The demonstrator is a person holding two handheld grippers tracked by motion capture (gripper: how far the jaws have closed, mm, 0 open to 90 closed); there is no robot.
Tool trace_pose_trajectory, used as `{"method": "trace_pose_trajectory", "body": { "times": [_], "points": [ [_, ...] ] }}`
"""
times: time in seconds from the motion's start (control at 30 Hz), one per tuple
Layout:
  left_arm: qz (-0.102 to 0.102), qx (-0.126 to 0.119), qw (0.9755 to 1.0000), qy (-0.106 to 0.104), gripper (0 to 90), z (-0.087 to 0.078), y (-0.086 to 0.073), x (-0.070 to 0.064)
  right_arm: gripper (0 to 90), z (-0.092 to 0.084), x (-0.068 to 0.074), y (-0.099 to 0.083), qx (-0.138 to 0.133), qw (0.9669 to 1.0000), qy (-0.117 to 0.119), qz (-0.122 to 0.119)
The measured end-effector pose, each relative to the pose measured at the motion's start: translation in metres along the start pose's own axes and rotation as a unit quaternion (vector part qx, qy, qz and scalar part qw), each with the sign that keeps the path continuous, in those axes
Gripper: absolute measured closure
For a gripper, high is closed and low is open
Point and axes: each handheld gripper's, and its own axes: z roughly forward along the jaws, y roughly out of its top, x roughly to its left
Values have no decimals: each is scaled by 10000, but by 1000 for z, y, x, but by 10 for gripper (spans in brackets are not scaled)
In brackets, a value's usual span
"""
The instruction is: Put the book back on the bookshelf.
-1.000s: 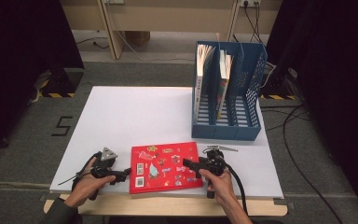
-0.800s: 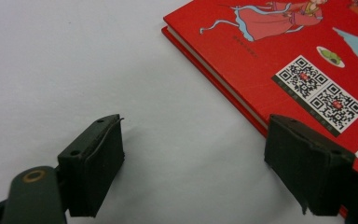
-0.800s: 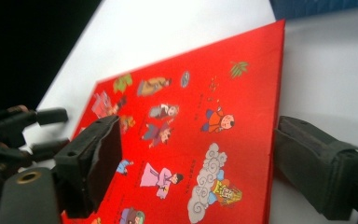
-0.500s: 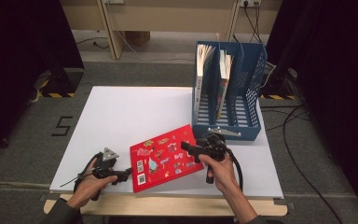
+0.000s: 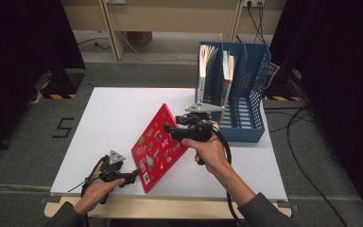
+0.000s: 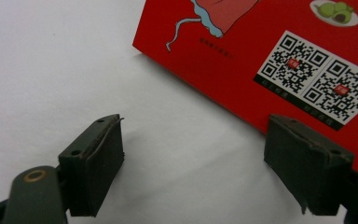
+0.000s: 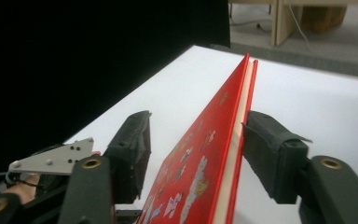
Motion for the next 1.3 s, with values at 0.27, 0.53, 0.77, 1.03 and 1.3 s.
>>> {"method": "trace_pose_trajectory", "body": {
  "times": [0.27, 0.53, 0.77, 1.03, 1.3],
  "points": [
    [-74, -120, 9998, 122, 192, 3, 0, -7, 484, -3, 19, 5, -31, 9988, -147, -463],
    [2, -191, 9998, 33, 196, 10, 5, -22, 564, 11, 40, -1, 434, 9960, 300, -721],
    [-34, -226, 9997, 59, 135, 13, 6, -21, 580, 9, 33, -3, 268, 9966, 371, -689],
    [-172, -260, 9993, 201, 94, 23, 14, -20, 694, 20, 29, 8, 165, 9929, 961, -675],
    [-291, -336, 9986, 282, 152, 21, 13, -12, 539, 18, 32, -2, -84, 9919, 1200, -412]
  ]
}}
